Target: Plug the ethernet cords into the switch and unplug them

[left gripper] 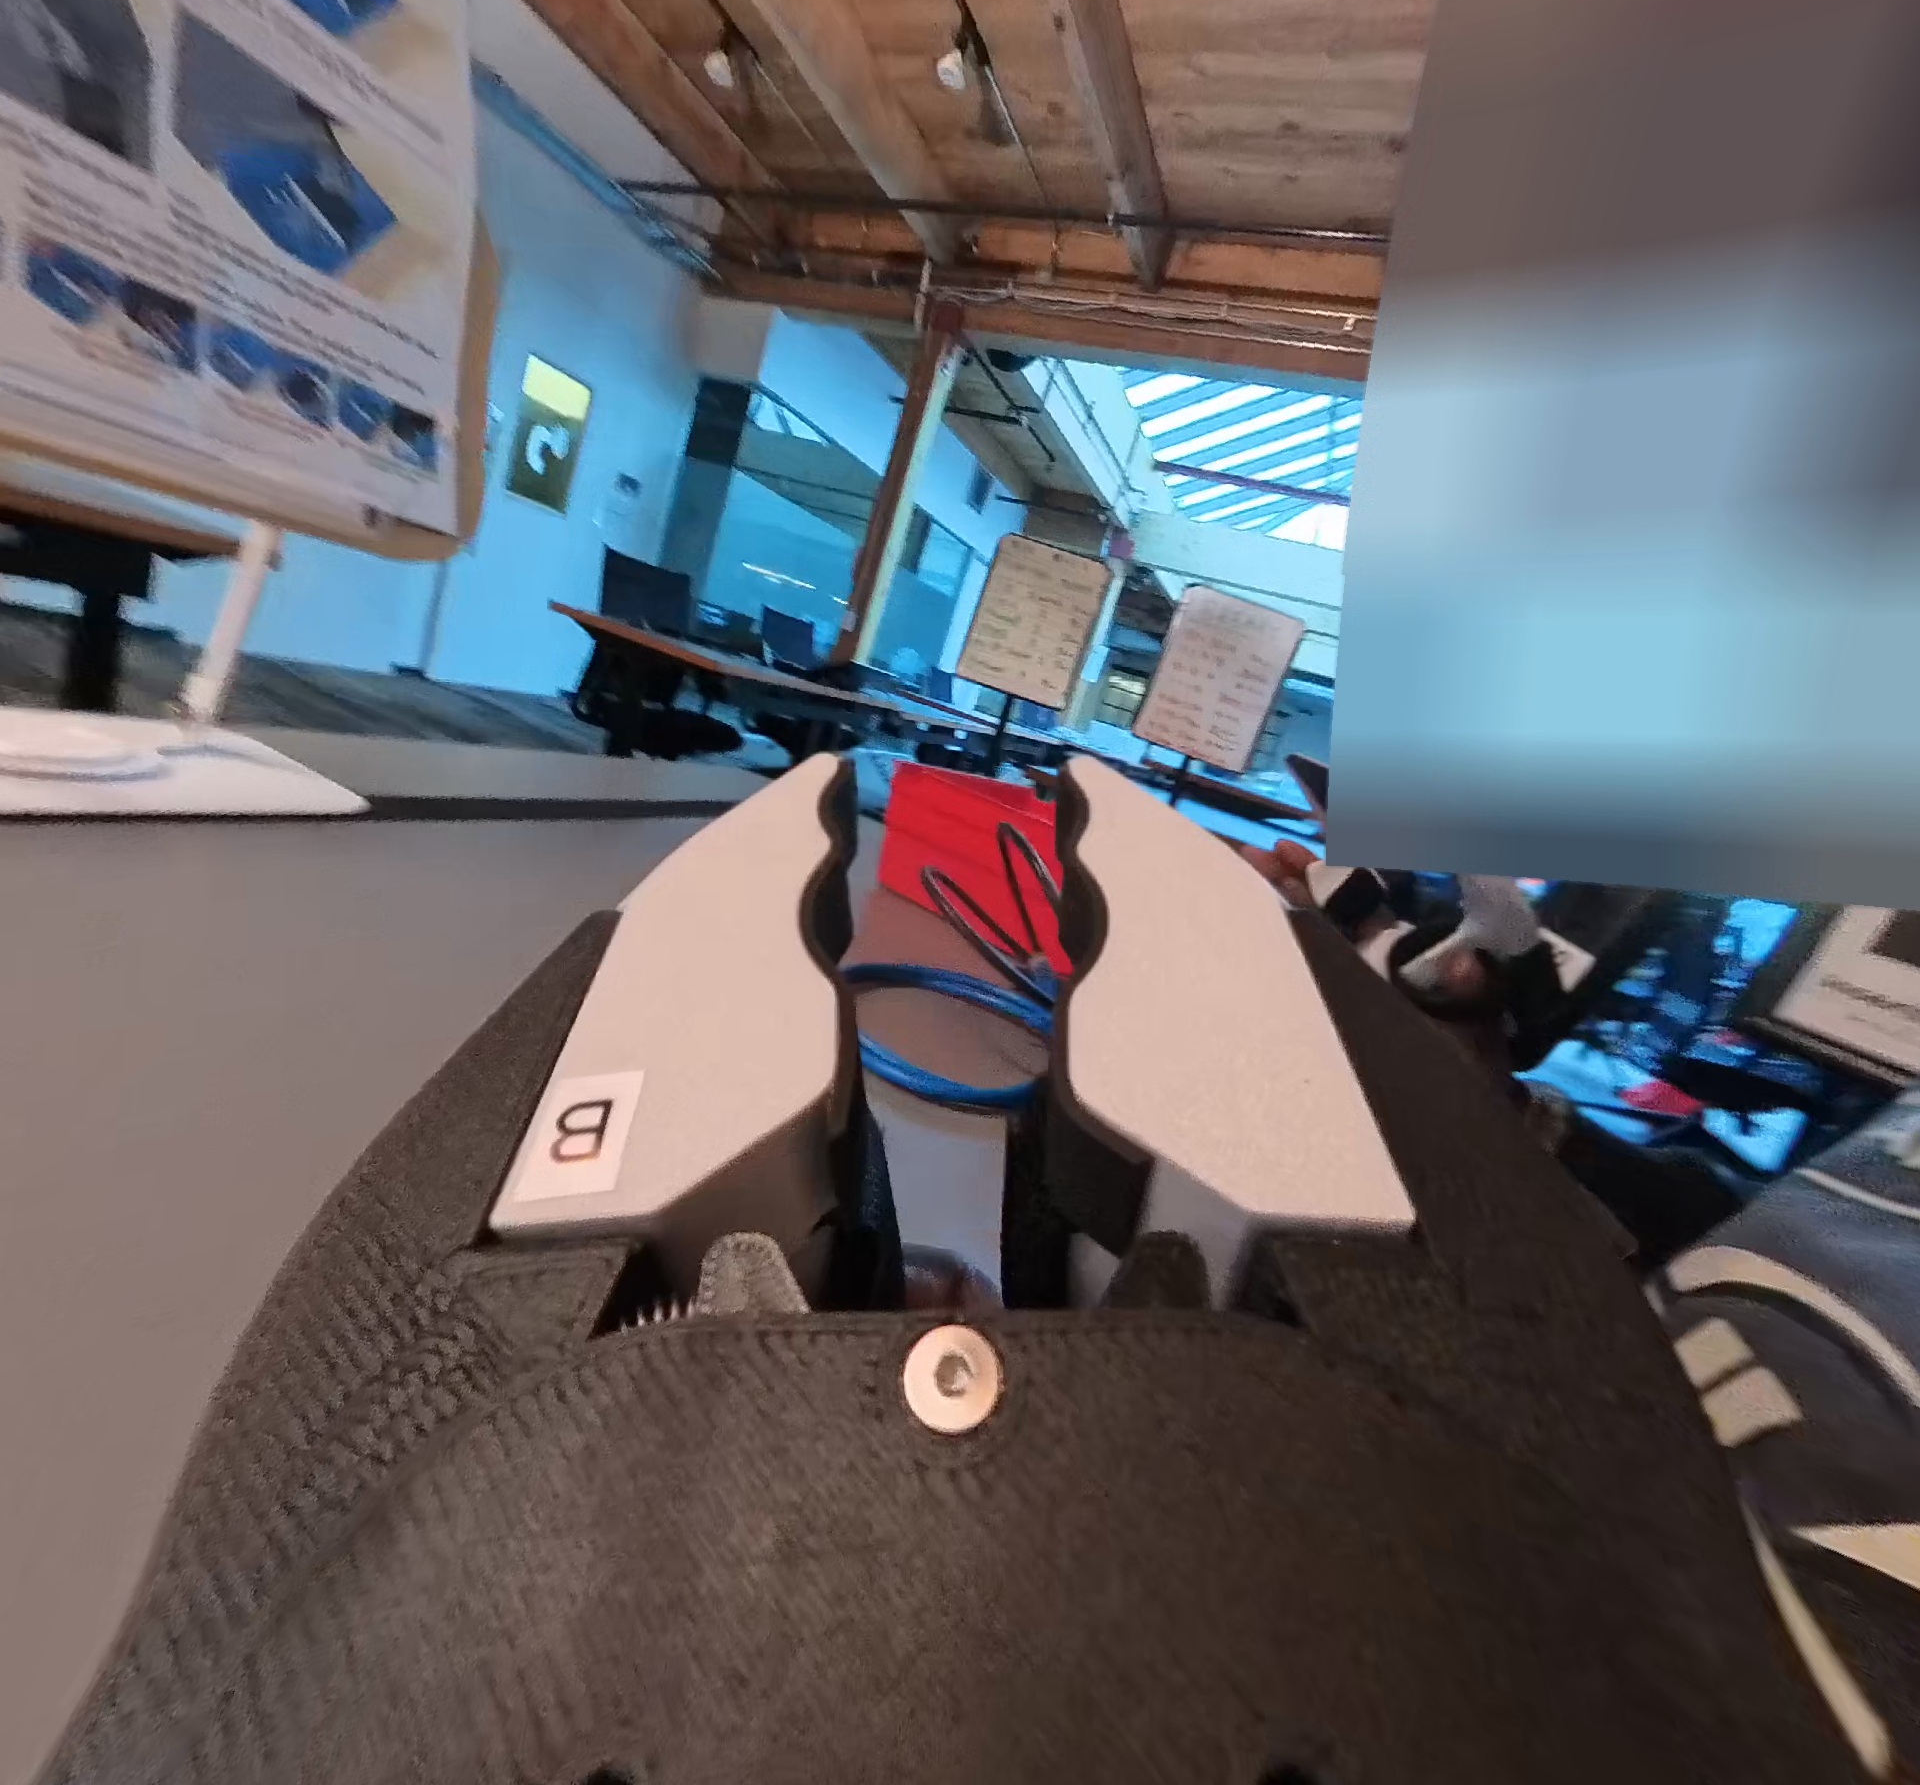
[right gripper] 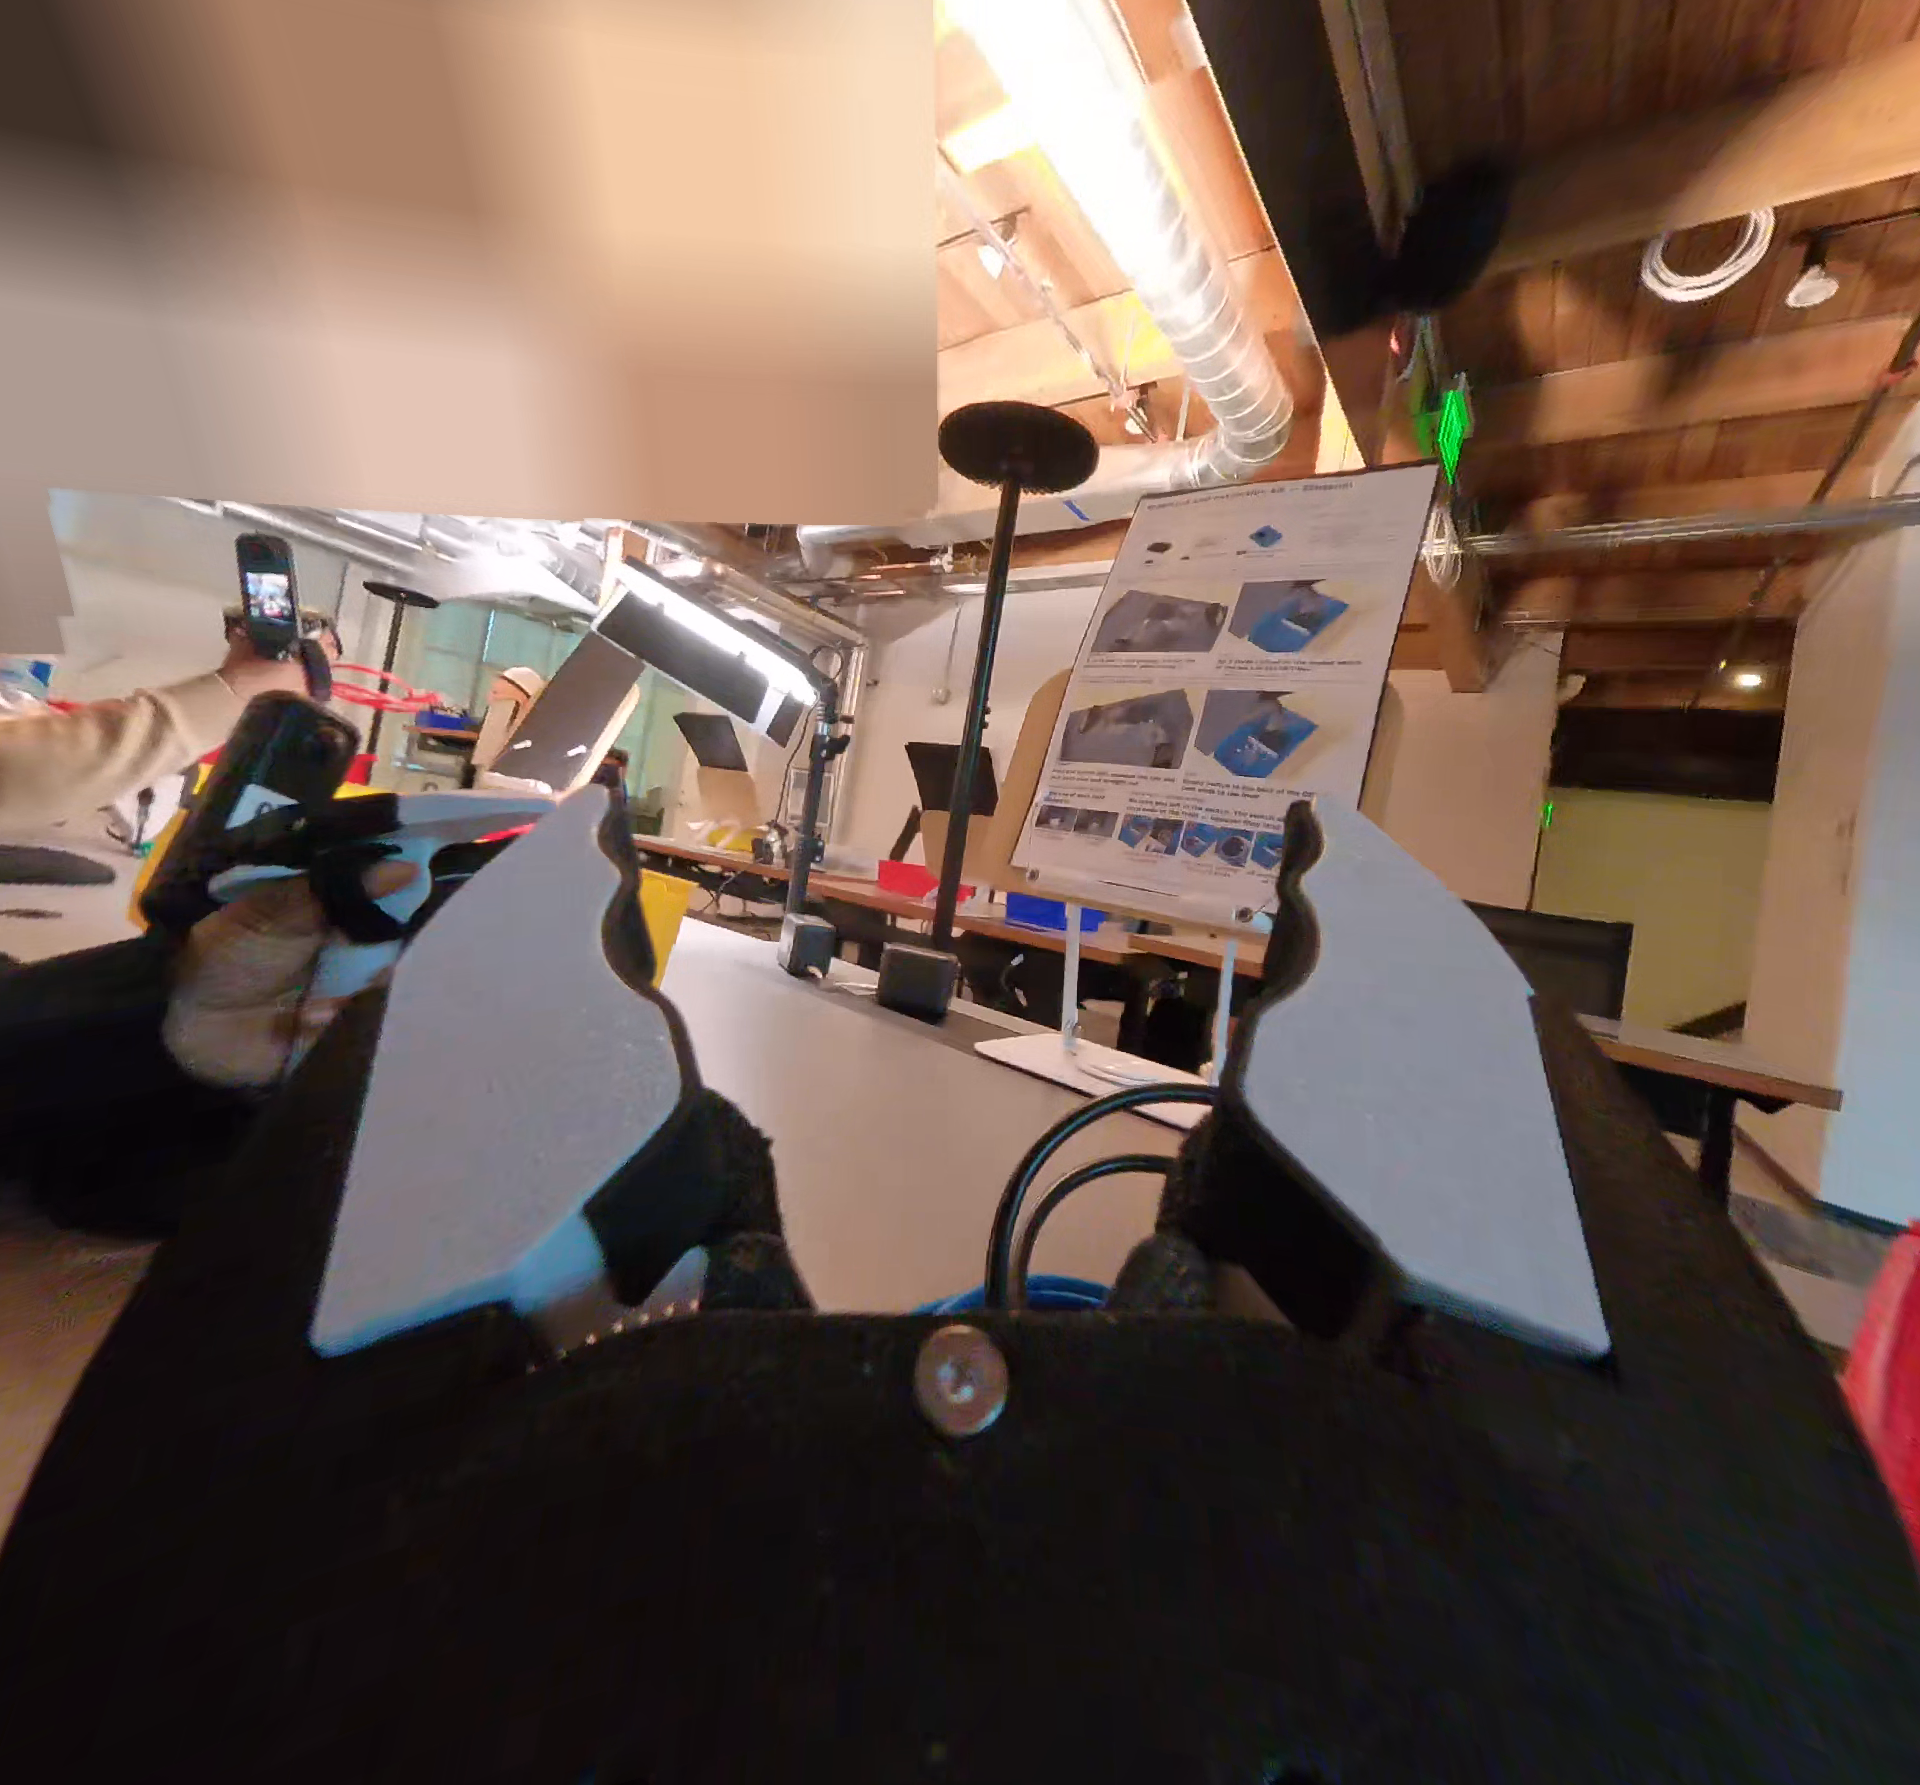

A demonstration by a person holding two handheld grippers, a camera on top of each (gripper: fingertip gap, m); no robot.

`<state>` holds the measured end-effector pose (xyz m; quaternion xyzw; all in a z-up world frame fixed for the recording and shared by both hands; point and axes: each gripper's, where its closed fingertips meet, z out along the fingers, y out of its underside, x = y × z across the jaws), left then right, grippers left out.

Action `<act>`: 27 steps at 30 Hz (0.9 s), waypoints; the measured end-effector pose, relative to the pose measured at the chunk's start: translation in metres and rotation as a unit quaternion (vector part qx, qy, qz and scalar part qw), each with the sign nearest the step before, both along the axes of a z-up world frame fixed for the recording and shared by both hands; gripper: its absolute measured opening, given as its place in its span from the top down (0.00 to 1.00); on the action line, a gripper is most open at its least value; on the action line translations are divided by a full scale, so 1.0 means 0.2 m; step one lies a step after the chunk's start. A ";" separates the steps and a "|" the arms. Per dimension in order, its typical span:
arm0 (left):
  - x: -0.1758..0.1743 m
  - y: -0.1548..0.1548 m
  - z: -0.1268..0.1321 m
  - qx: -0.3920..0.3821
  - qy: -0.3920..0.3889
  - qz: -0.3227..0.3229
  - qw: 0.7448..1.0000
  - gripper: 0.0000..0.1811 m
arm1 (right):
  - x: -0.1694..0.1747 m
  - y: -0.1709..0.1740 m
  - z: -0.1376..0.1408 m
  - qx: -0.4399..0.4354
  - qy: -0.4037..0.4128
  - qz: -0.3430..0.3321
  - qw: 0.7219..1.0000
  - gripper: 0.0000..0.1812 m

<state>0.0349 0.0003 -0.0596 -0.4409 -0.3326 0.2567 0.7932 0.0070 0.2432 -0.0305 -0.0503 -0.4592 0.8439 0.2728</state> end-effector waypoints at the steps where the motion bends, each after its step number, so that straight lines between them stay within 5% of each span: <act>1: 0.00 0.00 0.00 -0.012 0.007 0.016 1.000 0.79 | -0.02 0.00 -0.01 -0.008 -0.006 0.004 1.000 0.36; 6: 0.06 0.00 0.10 -0.050 0.058 0.059 0.995 0.66 | -0.06 0.01 0.01 -0.046 -0.030 0.026 0.998 0.40; 10: 0.14 -0.17 0.31 -0.032 0.080 0.108 0.990 0.60 | -0.05 -0.02 -0.03 -0.017 -0.010 0.021 1.000 0.40; 15: 0.32 -0.58 0.39 -0.244 -0.042 0.193 0.949 0.60 | -0.06 0.05 -0.01 -0.066 -0.026 0.026 0.997 0.43; 22: 0.62 -1.14 -0.03 -0.431 -0.368 0.147 0.811 0.62 | -0.07 0.10 0.01 -0.105 -0.043 0.044 0.993 0.45; 24: 0.68 -1.15 -0.18 -0.437 -0.419 0.067 0.793 0.62 | -0.05 0.10 0.02 -0.103 -0.030 0.042 0.993 0.46; 27: 0.64 -1.19 -0.35 -0.427 -0.453 0.043 0.781 0.70 | -0.01 0.08 0.02 -0.090 -0.017 0.043 0.995 0.46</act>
